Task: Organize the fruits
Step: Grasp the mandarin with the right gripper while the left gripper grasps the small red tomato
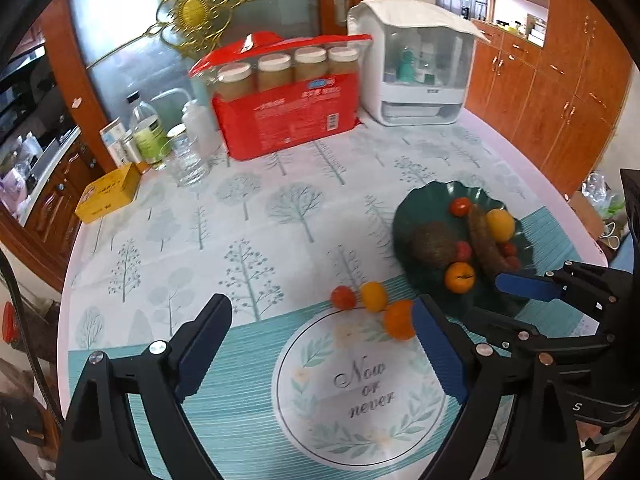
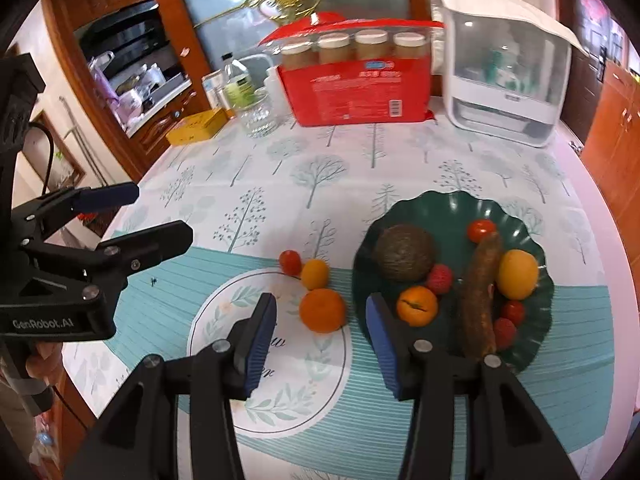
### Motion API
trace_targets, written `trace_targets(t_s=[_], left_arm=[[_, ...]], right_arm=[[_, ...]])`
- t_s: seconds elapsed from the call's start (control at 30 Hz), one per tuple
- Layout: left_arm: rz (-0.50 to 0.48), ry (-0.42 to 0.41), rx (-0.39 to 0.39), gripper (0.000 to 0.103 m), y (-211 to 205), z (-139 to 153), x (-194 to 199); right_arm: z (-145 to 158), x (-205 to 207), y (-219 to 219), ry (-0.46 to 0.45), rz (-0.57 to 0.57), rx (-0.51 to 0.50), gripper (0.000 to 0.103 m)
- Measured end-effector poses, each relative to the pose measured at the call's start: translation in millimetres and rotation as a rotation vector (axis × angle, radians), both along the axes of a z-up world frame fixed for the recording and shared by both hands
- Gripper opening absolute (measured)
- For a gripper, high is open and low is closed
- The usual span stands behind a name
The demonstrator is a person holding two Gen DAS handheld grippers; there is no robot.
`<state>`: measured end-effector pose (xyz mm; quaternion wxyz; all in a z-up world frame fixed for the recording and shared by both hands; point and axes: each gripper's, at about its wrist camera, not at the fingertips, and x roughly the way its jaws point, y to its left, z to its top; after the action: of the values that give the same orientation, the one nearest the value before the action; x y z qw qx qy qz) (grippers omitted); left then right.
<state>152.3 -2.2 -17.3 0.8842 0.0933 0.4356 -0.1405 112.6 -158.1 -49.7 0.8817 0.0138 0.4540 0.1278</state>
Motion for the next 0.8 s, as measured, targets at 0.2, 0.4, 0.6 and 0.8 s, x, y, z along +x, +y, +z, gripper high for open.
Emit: trace_targets(t_s=[0.2, 0.4, 0.6, 0.8], left_arm=[[0.035, 0.069, 0.0, 0.091, 13.8, -34.6, 8.6], [0.059, 0.118, 0.0, 0.091, 23.7, -62.7, 24.2], [0.073, 0.154, -0.013, 0.091, 31.3, -79.3, 40.3], [0.069, 0.17, -0.017, 0.091, 30.0, -89.3, 52.6]], right_arm=[[-30.1, 9.6, 13.8, 0.057, 0.021, -0.021, 0.049], [-63.4, 21.7, 22.0, 0.11, 0.01, -0.064, 0.049], [-77.0, 29.5, 28.7, 0.118, 0.002, -0.093, 0.049], [-85.4, 36.7, 36.1, 0.112, 0.0, -0.131, 0.049]])
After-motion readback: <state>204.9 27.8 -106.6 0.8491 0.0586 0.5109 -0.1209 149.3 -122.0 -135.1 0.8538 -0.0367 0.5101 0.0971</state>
